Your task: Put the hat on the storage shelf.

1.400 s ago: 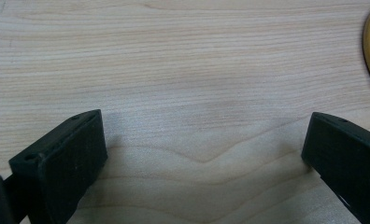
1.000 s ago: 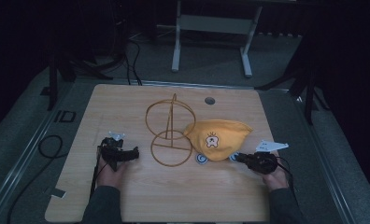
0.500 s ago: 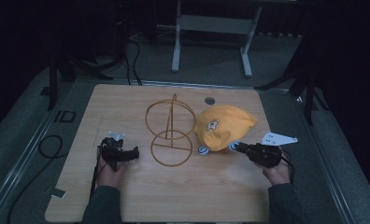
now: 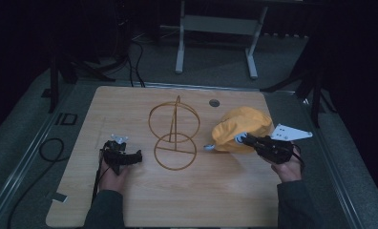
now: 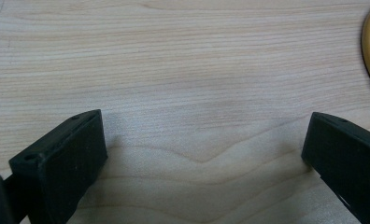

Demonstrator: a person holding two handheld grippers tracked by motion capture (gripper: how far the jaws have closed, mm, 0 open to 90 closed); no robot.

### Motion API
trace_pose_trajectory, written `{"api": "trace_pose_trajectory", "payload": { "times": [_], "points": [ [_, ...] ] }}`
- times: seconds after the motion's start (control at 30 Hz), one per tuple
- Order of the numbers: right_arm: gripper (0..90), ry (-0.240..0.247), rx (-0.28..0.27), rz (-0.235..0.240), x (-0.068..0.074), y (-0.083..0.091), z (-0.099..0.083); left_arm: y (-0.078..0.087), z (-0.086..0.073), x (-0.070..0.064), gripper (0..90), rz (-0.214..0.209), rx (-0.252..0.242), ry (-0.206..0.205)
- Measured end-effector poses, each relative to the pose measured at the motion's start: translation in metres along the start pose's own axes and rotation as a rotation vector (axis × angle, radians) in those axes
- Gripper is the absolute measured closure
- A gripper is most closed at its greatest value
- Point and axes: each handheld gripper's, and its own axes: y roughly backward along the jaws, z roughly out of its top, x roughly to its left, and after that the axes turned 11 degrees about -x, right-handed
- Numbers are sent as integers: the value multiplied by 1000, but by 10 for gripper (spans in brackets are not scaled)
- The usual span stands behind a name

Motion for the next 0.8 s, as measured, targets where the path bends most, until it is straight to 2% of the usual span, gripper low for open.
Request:
{"api": "trace_pose_trajectory", "payload": {
  "times": [0.17, 0.27, 0.3, 0.33, 0.4, 0.5, 0.57, 0.63, 0.67, 0.7, 0.73, 0.8],
  "points": [
    [846, 18, -40, 10, 5, 6, 12, 0, 0, 0, 0, 0, 0, 0],
    [846, -8, -94, 26, 4, 13, 19, 0, 0, 0, 0, 0, 0, 0],
    [846, -8, -94, 26, 4, 13, 19, 0, 0, 0, 0, 0, 0, 0],
    [846, -35, -108, 23, 1, 16, 19, 0, 0, 0, 0, 0, 0, 0],
    [844, -69, -97, 7, -5, 17, 14, 0, 0, 0, 0, 0, 0, 0],
    [830, -129, -66, -37, -14, 18, -1, 0, 0, 0, 0, 0, -2, 1],
    [816, -177, -60, -84, -22, 22, -12, 0, 0, 0, 0, 0, -2, 1],
    [759, -206, -42, -129, -29, 30, -21, 0, 0, 0, 0, 0, -2, 0],
    [759, -206, -42, -129, -29, 30, -21, 0, 0, 0, 0, 0, -2, 0],
    [707, -194, 1, -182, -31, 37, -25, 0, 0, 0, 0, 0, -2, 1],
    [695, -183, 20, -200, -31, 41, -26, 0, 0, 0, 0, 0, -2, 1],
    [678, -165, 35, -209, -30, 44, -26, 0, 0, 0, 0, 0, -2, 1]
  ]
}}
